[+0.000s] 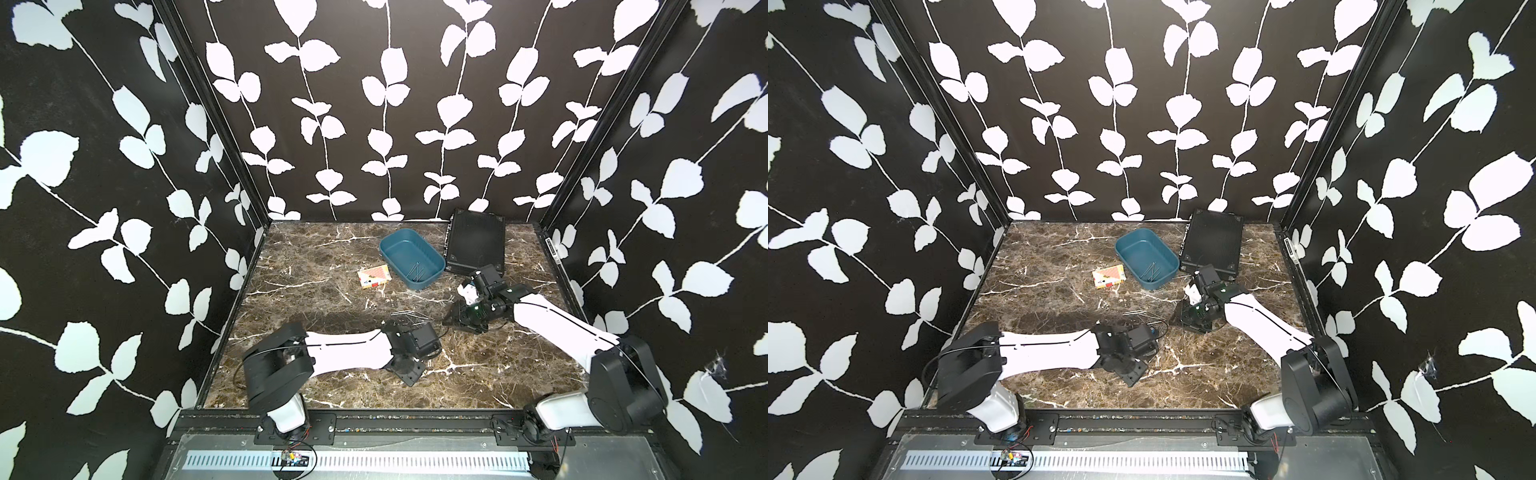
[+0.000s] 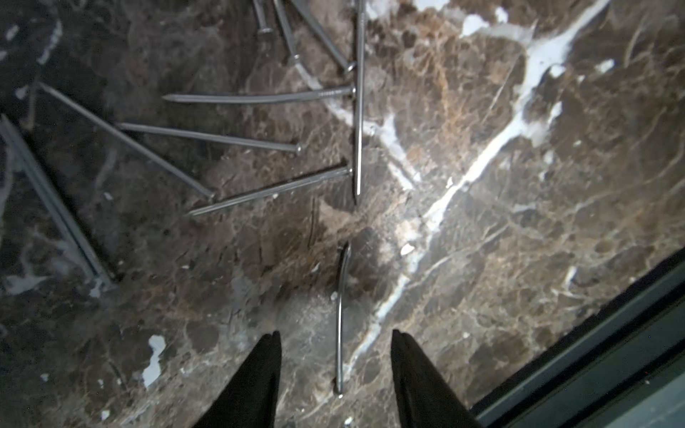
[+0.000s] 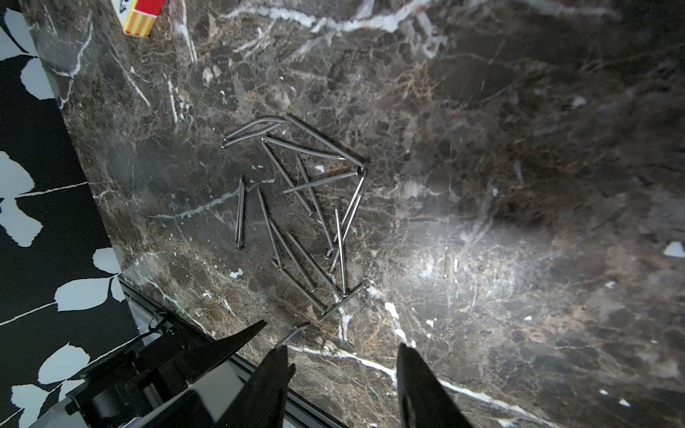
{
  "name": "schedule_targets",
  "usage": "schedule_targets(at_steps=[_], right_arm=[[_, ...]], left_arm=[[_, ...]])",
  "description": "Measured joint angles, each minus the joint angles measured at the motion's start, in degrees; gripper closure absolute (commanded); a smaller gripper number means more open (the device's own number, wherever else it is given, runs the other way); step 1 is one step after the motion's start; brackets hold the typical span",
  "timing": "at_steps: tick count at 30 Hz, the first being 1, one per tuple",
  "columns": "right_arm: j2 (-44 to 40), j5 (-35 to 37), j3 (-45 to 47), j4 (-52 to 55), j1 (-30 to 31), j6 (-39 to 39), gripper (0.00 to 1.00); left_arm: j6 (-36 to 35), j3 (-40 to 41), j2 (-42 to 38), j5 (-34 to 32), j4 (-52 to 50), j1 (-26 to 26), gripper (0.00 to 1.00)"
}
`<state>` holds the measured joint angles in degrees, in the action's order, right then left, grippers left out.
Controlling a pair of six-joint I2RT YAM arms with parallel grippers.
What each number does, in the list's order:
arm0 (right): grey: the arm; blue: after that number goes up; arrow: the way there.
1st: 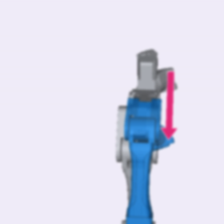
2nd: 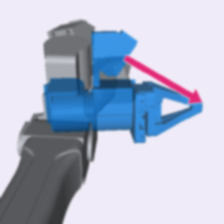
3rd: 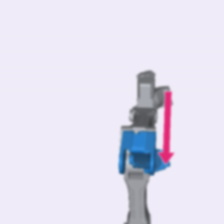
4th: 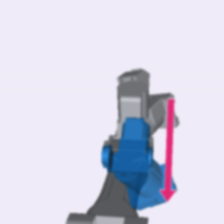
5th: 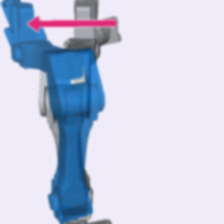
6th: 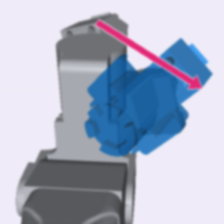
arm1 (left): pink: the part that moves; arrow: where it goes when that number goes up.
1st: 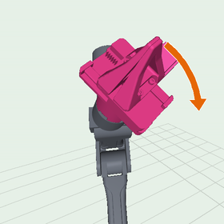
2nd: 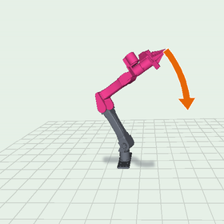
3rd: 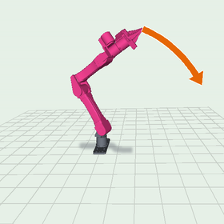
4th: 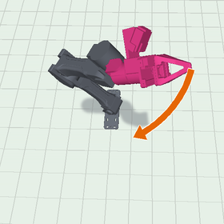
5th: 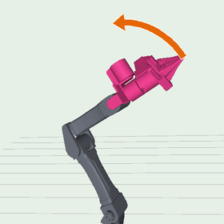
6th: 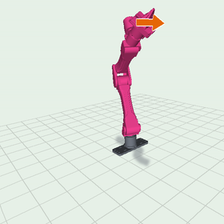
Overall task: Put the nails on the desktop into the storage box
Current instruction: Pick up the nail from the center of the board.
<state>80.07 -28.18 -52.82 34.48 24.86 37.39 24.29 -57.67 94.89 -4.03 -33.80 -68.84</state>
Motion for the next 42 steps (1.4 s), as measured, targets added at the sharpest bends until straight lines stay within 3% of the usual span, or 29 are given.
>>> schedule_targets(at_steps=[18,23,28,42], right_arm=[[-3.8,-1.6,3.1,0.0,-2.8,-0.9,0.5],[-3.8,-2.1,3.1,0.1,-3.4,-1.6,0.5],[-3.8,-2.5,3.1,0.1,-4.0,-2.0,0.5],[-3.5,-2.7,3.1,-0.2,-6.3,-2.9,0.5]], left_arm=[[-0.5,-1.4,4.6,-1.2,0.2,-1.4,0.65],[-0.3,-1.4,5.1,-1.0,0.3,-1.6,0.78],[-0.4,-1.7,5.6,-1.7,0.0,-1.6,1.0],[-1.8,-5.1,7.5,-0.8,-3.2,-1.7,1.0]])
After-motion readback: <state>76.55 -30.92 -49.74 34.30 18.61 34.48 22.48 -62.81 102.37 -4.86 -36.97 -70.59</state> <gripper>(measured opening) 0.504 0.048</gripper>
